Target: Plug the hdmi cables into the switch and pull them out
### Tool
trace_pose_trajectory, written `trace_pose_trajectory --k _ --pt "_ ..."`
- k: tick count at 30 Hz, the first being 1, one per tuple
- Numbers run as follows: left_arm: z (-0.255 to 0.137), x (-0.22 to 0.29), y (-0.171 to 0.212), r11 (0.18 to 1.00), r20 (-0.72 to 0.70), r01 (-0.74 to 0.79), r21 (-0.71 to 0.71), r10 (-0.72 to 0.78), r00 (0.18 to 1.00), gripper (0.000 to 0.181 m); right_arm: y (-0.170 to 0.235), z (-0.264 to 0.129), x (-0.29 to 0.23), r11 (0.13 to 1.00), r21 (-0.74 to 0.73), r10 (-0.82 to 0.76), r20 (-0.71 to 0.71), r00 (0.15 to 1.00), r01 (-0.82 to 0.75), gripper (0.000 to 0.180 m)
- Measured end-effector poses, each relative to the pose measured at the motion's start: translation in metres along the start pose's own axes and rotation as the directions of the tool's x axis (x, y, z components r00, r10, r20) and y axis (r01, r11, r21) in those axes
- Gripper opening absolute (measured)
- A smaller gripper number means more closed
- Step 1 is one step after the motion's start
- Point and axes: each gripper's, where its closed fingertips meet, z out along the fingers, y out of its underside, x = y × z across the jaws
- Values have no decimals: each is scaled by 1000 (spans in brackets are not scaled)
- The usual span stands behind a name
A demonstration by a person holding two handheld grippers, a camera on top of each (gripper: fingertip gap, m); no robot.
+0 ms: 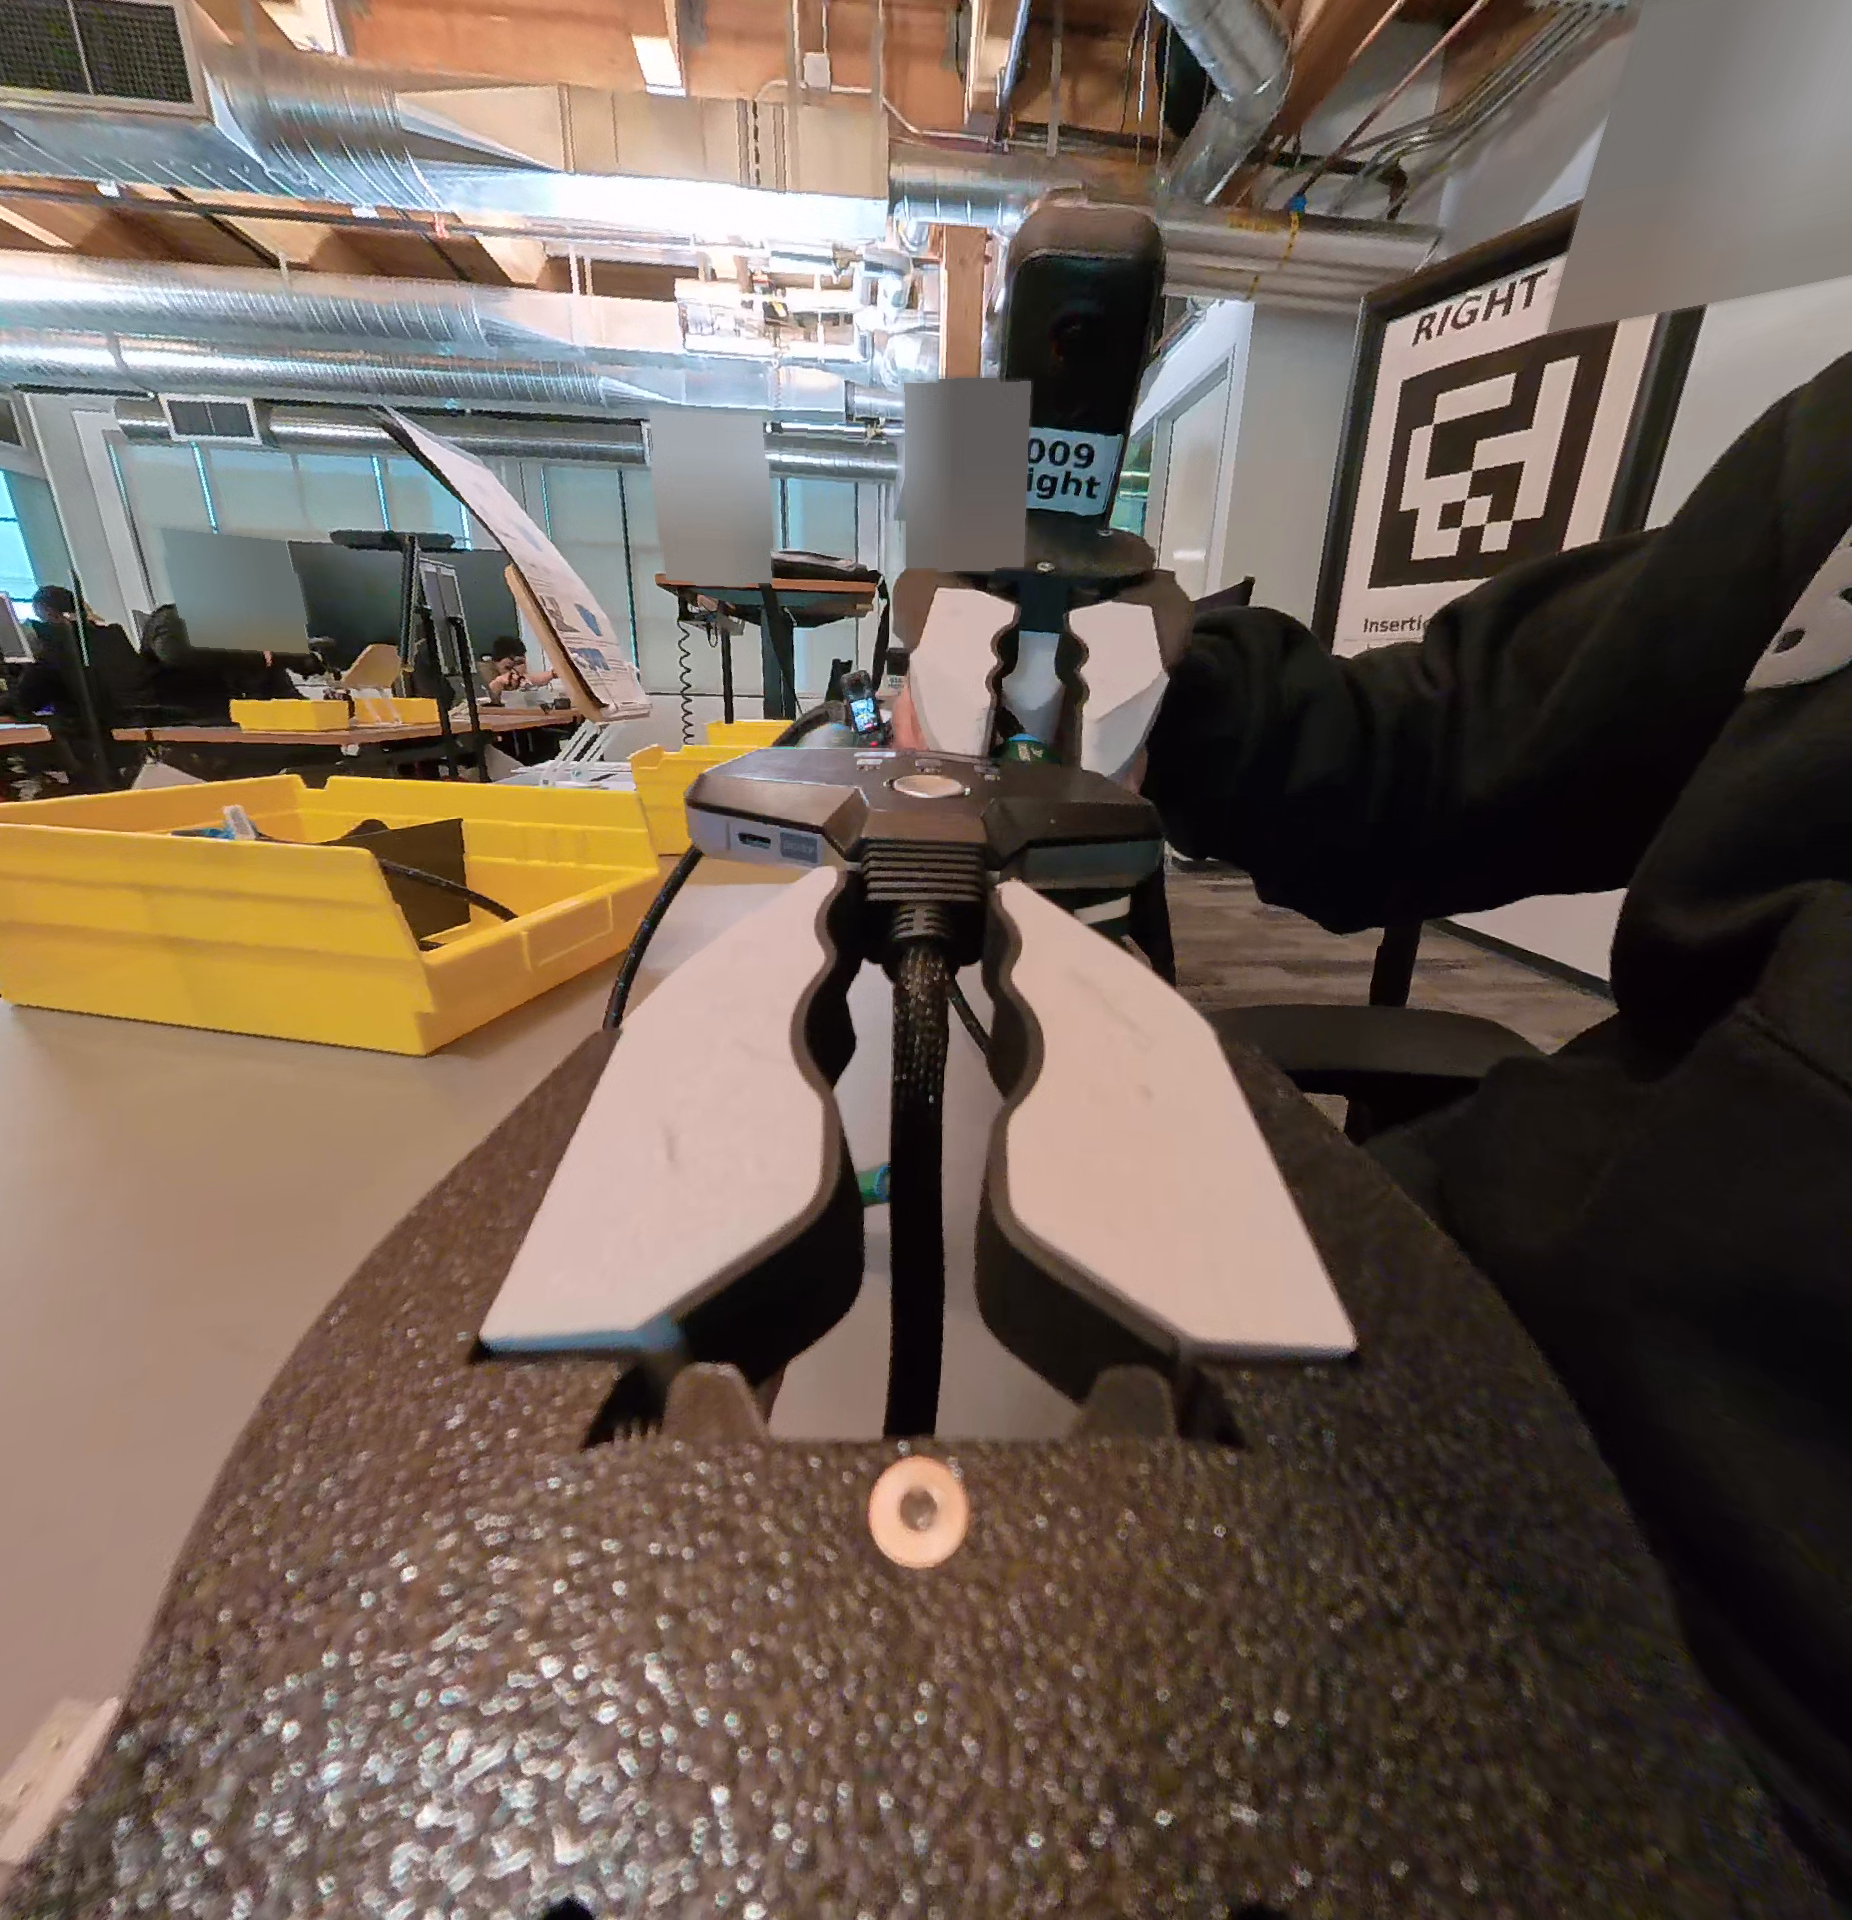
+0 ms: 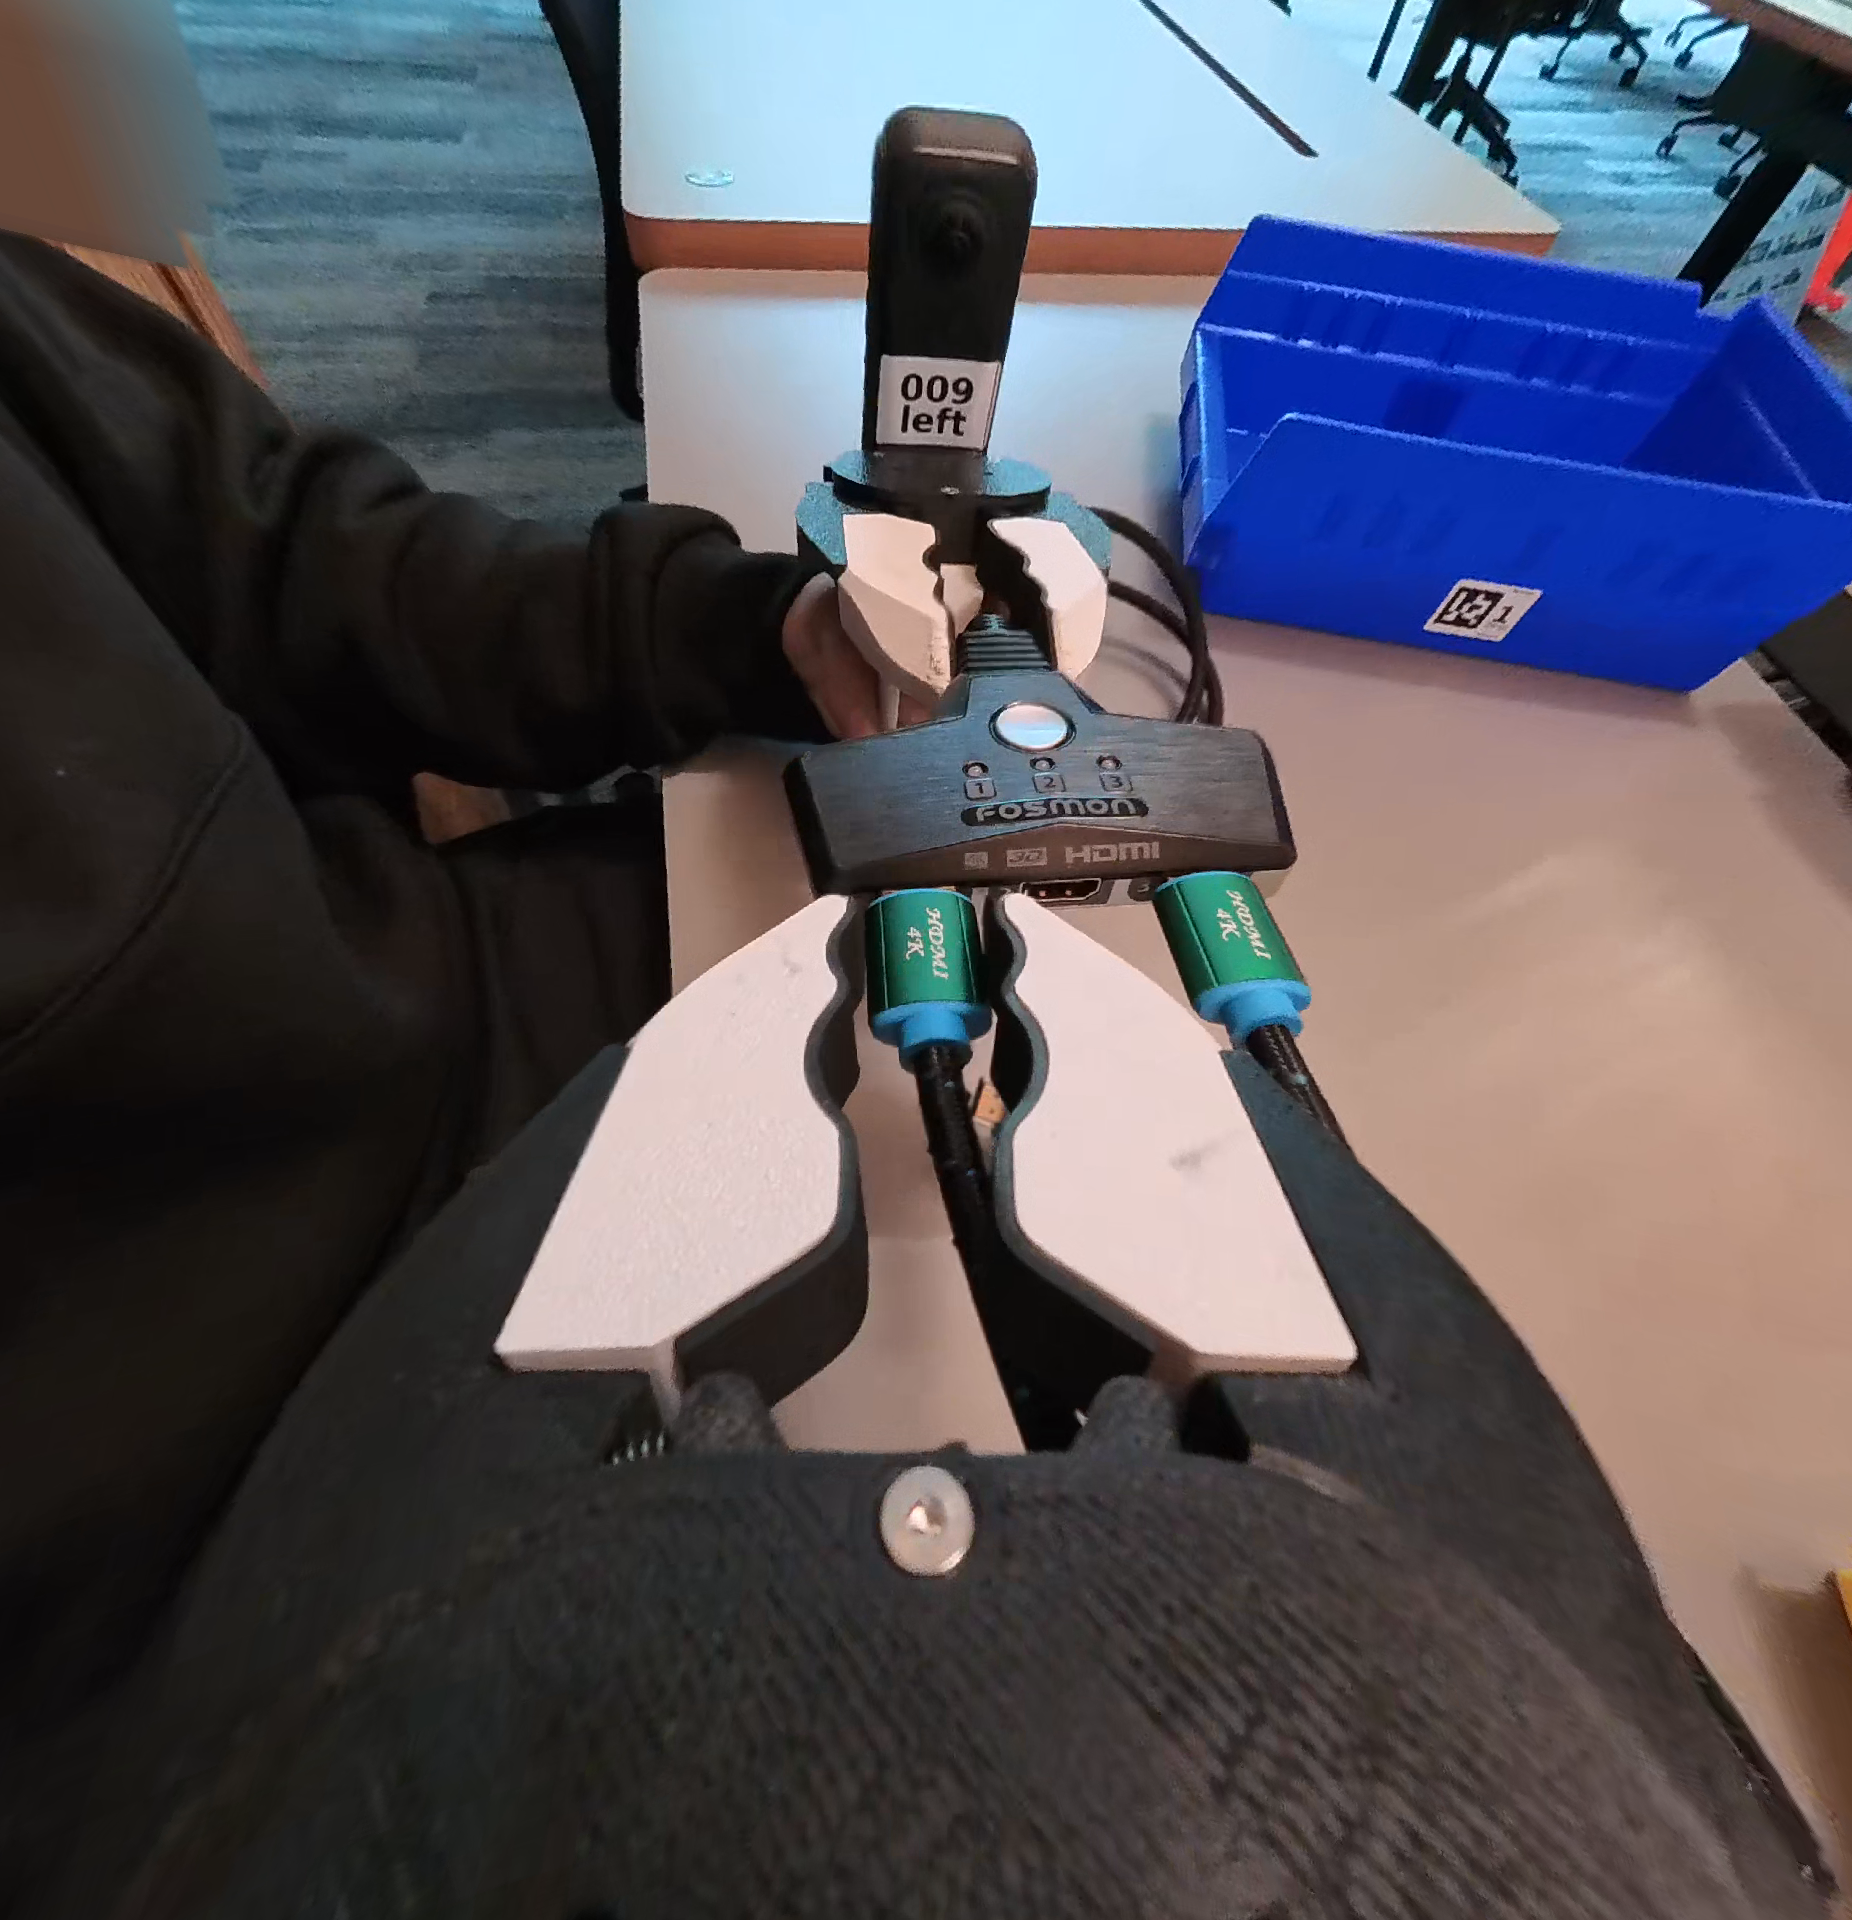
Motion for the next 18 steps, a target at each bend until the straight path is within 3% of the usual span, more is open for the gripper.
trace_pose_trajectory --k 18 --pt "12 8 11 991 0 -90 -101 90 996 23 18 -14 -2 978 -206 -26 61 998 38 23"
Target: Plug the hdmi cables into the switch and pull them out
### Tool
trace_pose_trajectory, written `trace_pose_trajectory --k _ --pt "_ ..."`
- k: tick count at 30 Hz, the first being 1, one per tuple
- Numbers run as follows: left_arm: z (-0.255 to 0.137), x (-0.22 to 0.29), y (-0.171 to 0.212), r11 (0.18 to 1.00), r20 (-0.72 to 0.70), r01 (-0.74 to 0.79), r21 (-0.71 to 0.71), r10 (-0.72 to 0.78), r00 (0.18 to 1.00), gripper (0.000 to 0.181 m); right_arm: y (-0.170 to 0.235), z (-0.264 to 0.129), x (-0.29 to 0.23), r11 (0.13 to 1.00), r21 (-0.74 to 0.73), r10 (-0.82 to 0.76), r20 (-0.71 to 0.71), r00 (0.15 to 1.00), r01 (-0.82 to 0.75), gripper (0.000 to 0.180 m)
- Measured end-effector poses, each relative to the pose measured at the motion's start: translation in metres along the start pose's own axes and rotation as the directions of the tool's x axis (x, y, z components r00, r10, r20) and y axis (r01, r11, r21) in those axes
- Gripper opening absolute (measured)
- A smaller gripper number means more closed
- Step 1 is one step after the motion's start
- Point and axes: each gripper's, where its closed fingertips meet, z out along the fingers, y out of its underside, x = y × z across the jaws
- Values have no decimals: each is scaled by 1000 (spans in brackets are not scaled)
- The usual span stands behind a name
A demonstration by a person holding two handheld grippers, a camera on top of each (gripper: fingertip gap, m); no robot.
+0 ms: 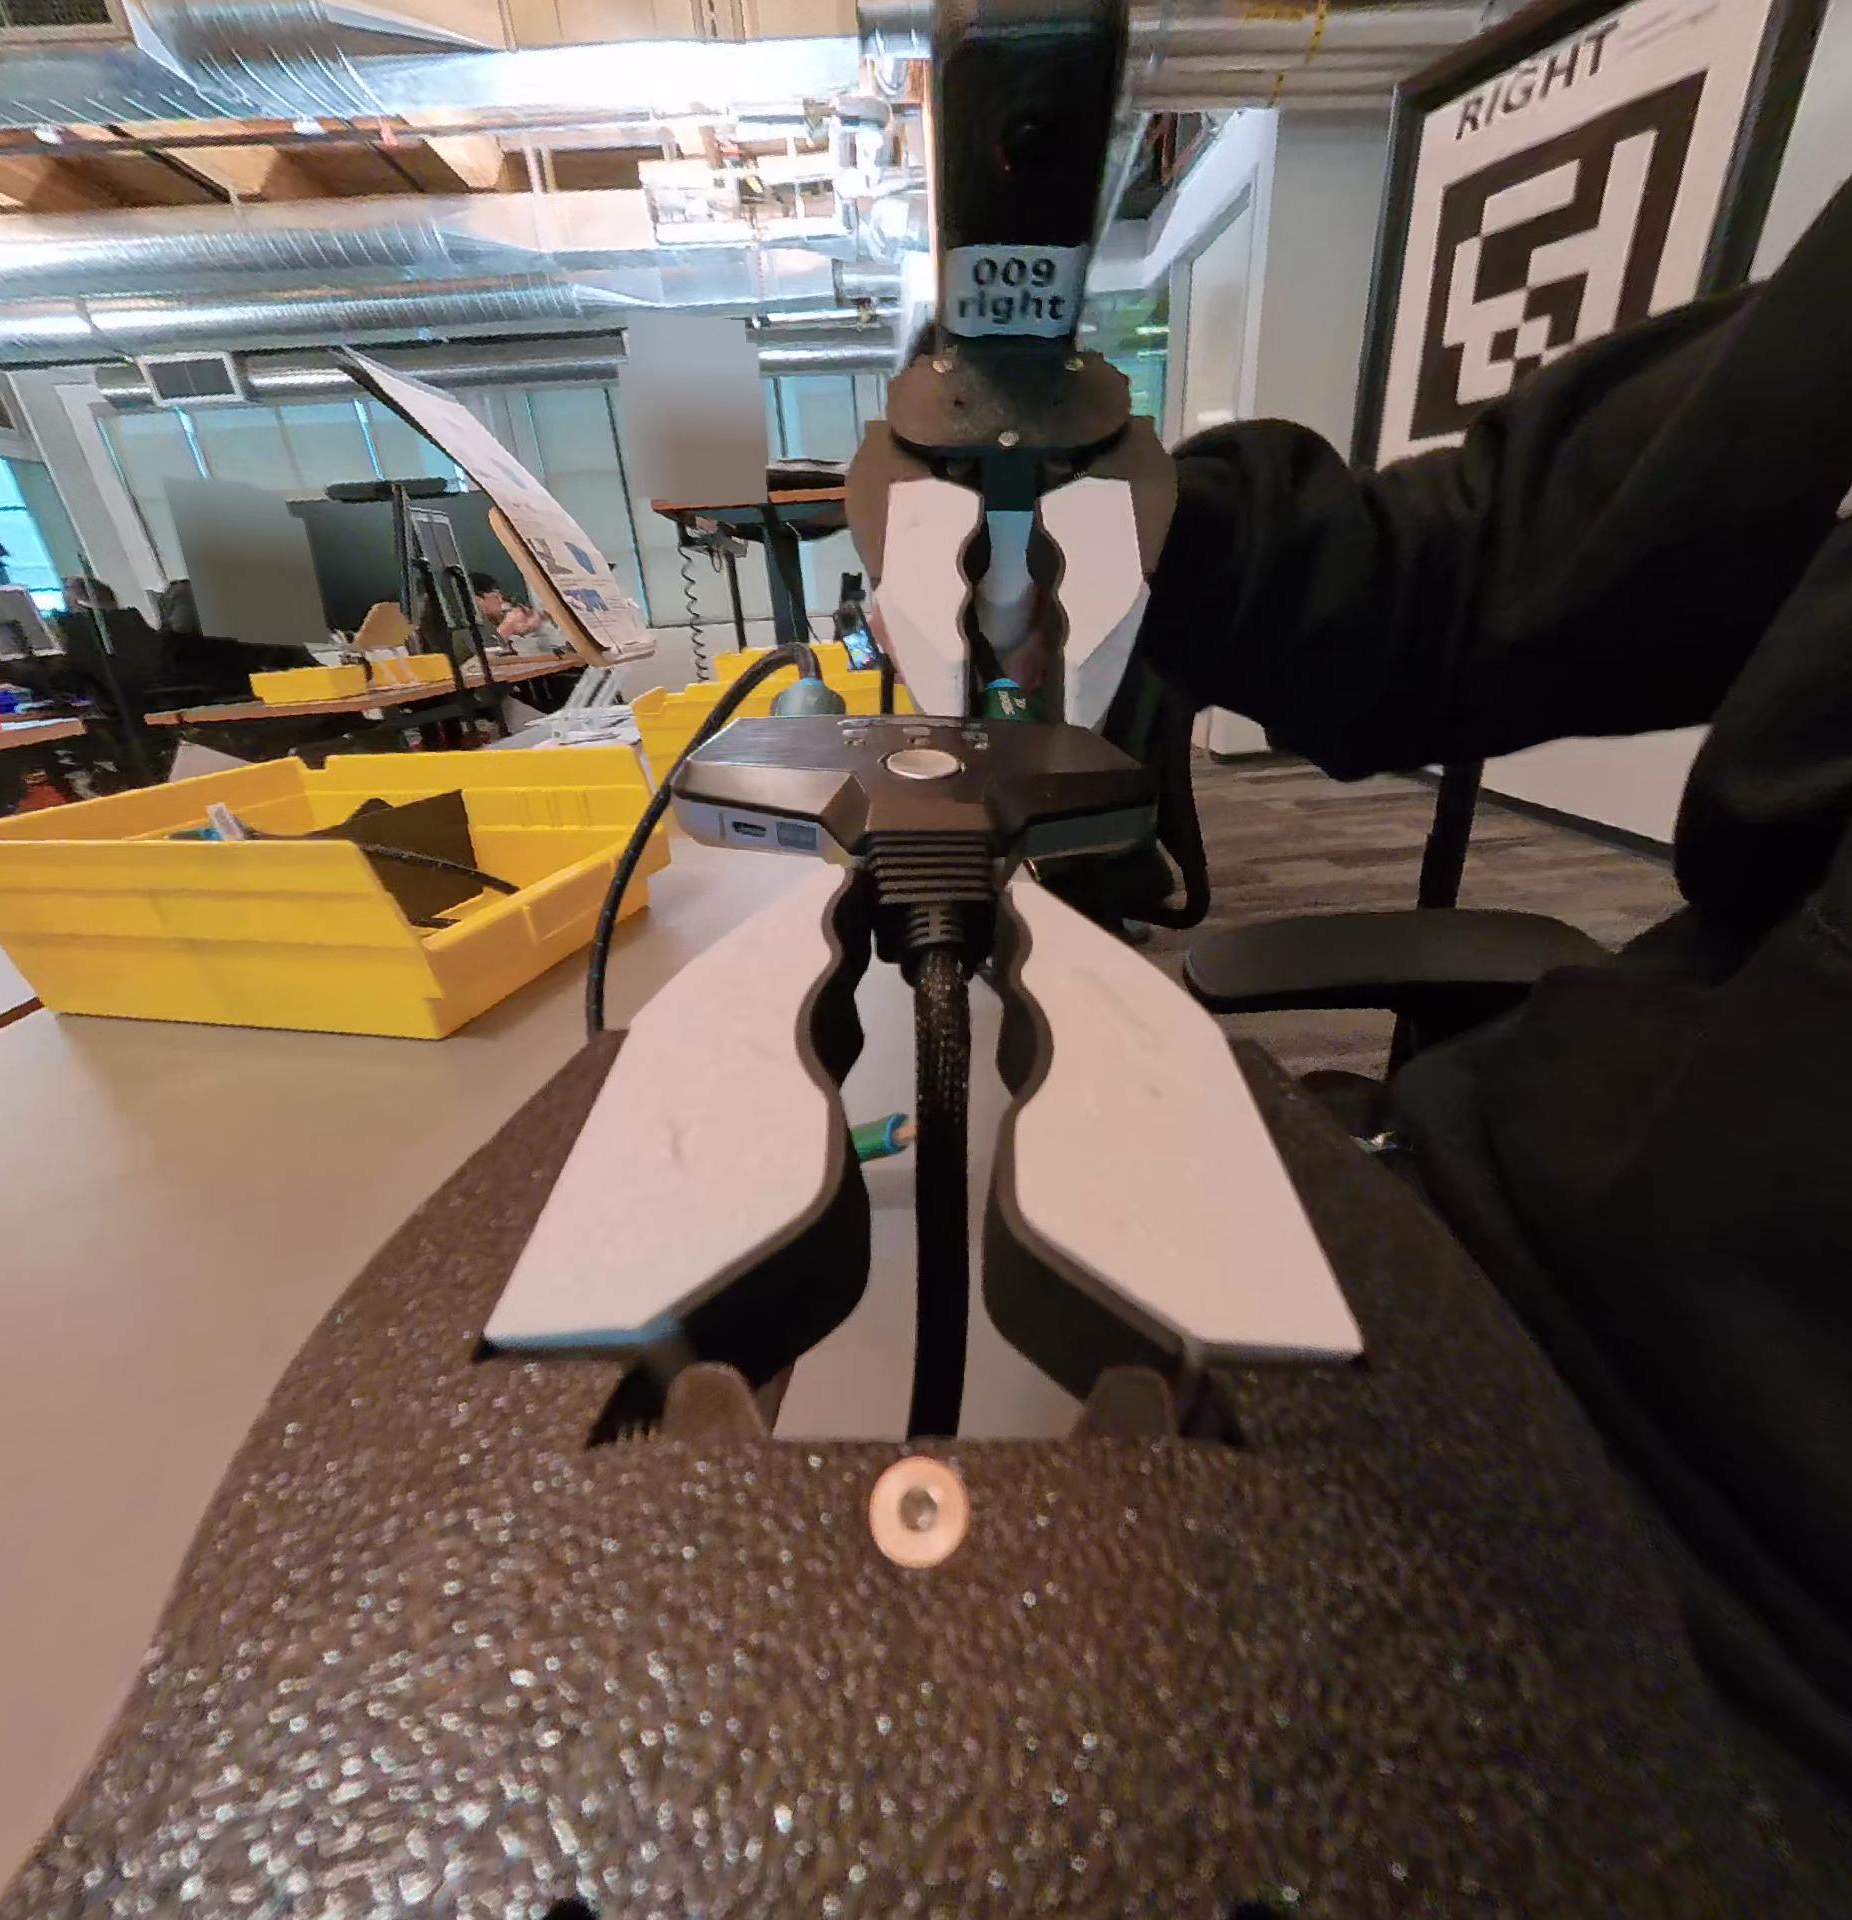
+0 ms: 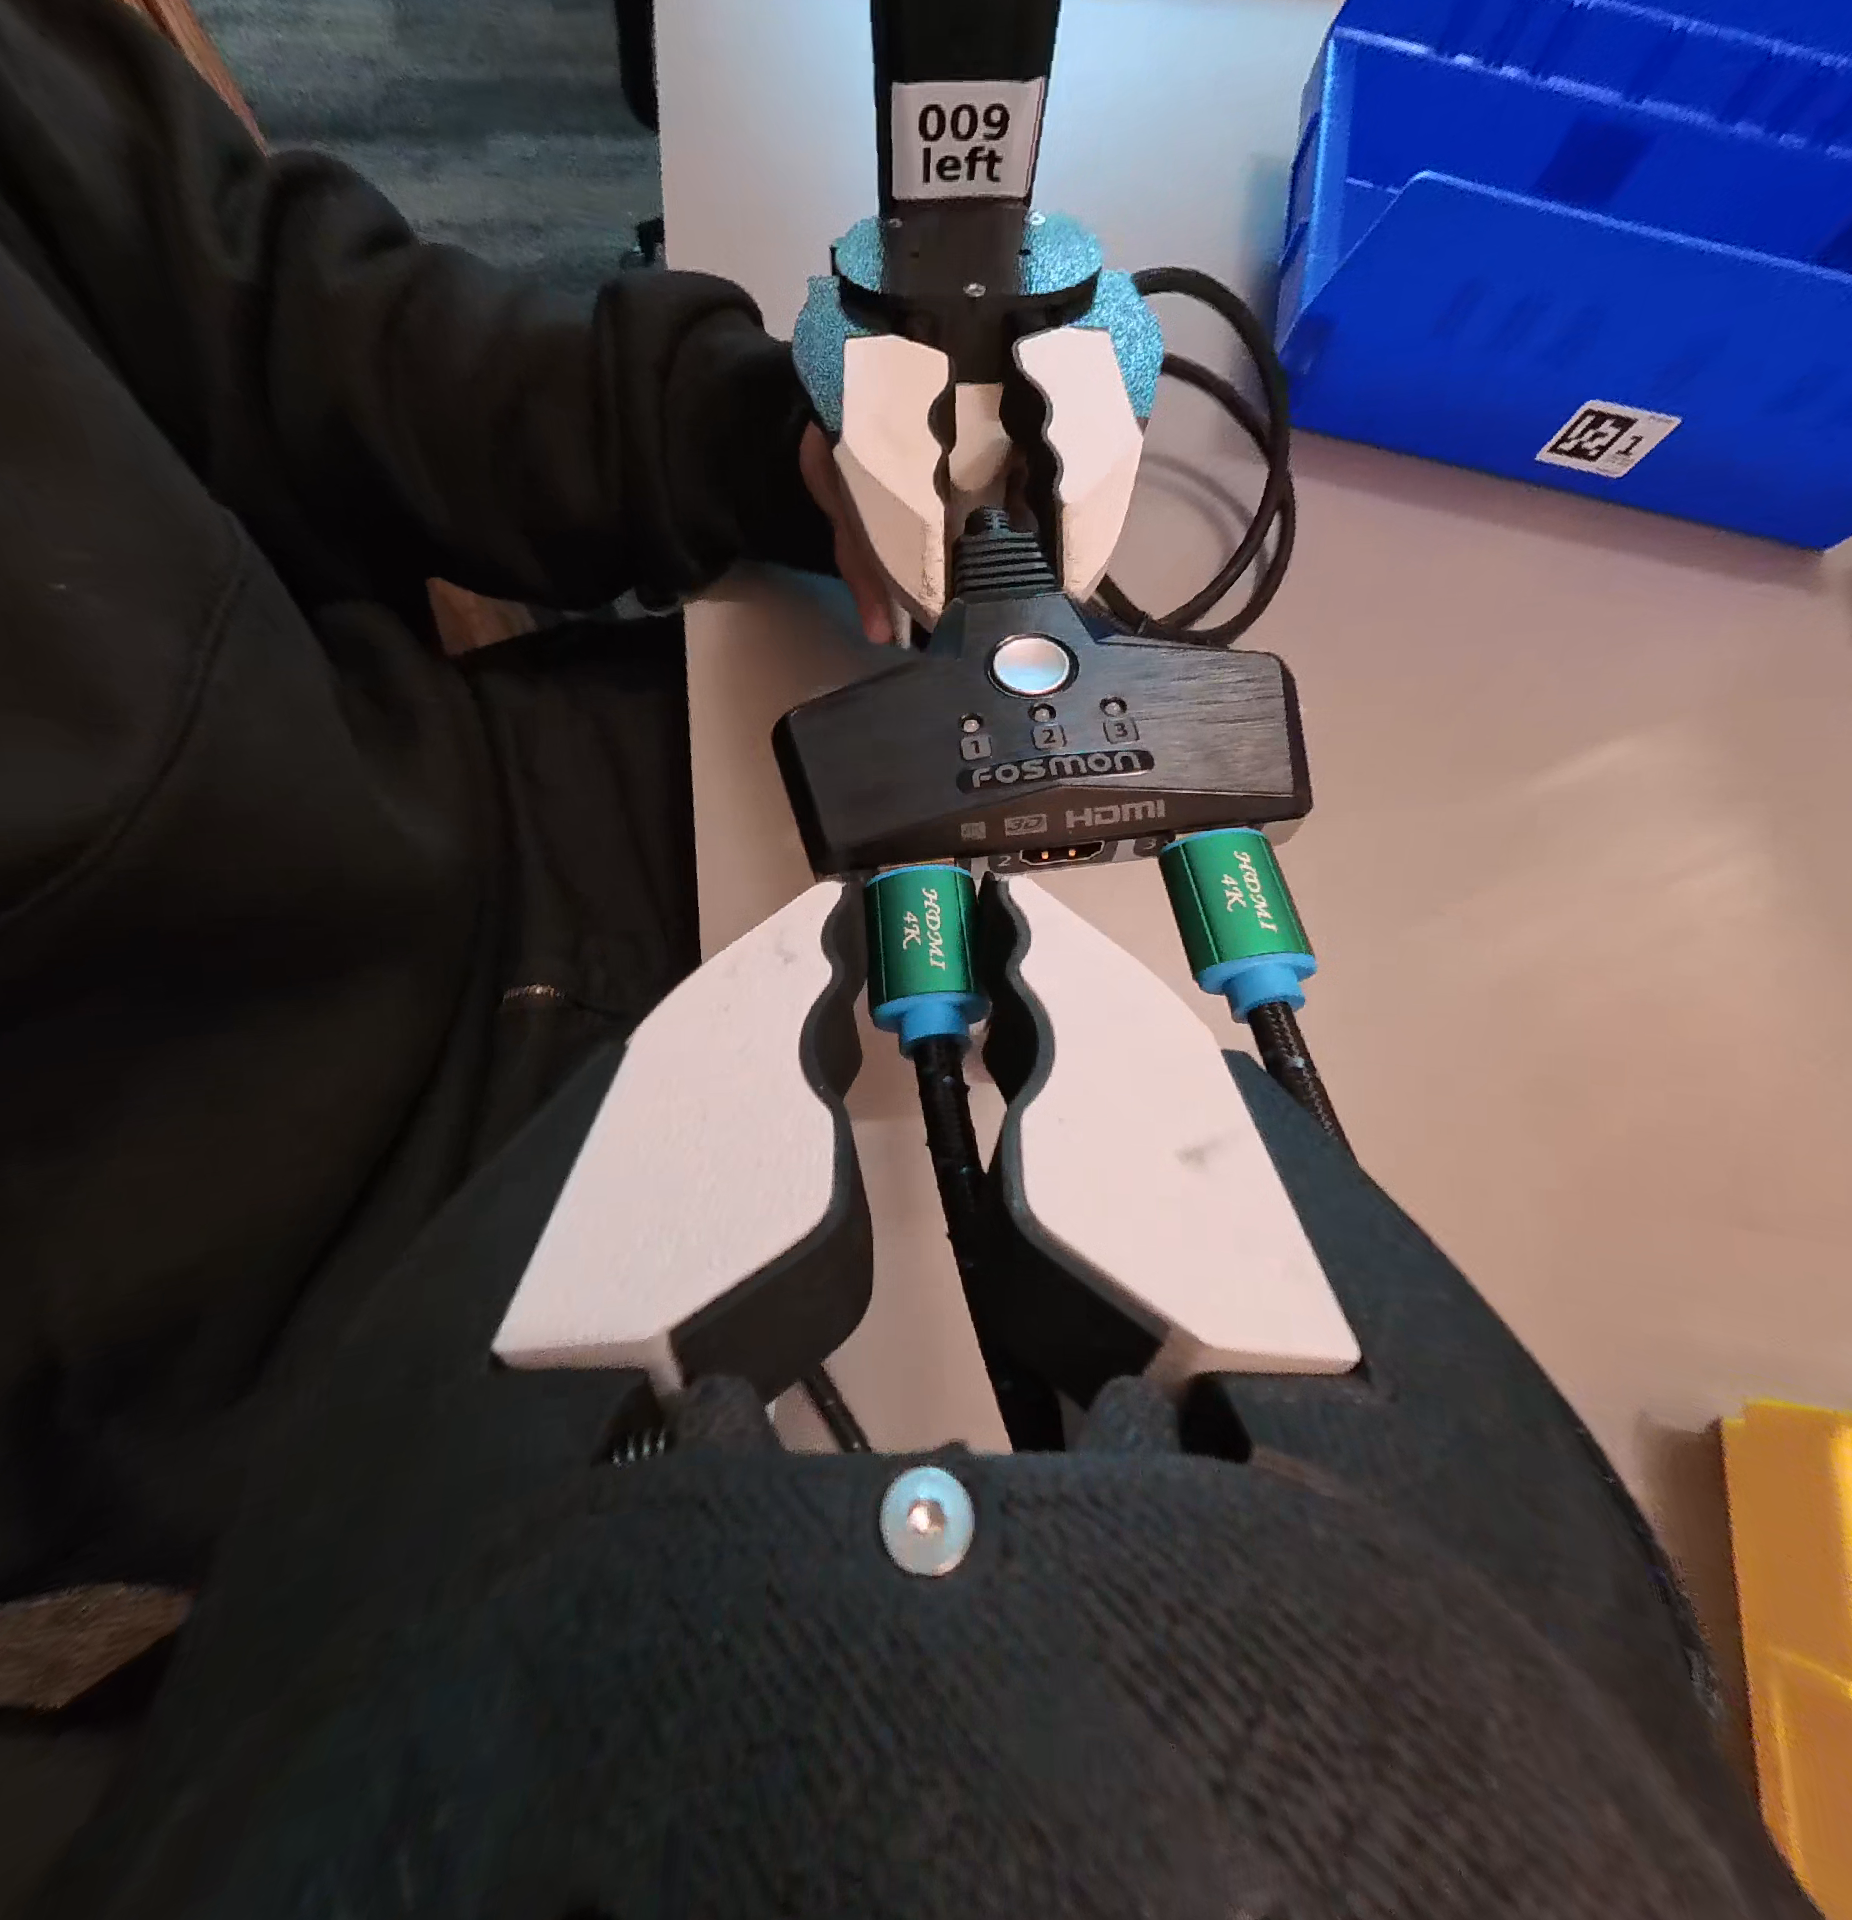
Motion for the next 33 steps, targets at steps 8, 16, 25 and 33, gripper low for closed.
trace_pose_trajectory --k 8,16,25,33 --pt "6 5 -2 998 -12 -48 -40 47 999 23 3 -8 -5 998 -66 7 77 997 -2 24" --pt "-57 -30 -48 981 166 -45 190 13 986 22 1 -115 61 999 45 29 -254 967 -18 22" --pt "-53 -28 -37 990 160 -54 134 32 987 22 -49 -220 161 934 323 90 -623 777 151 22" --pt "-43 -24 -24 993 119 -30 113 17 993 22 1 -262 284 867 461 351 -835 425 189 21"
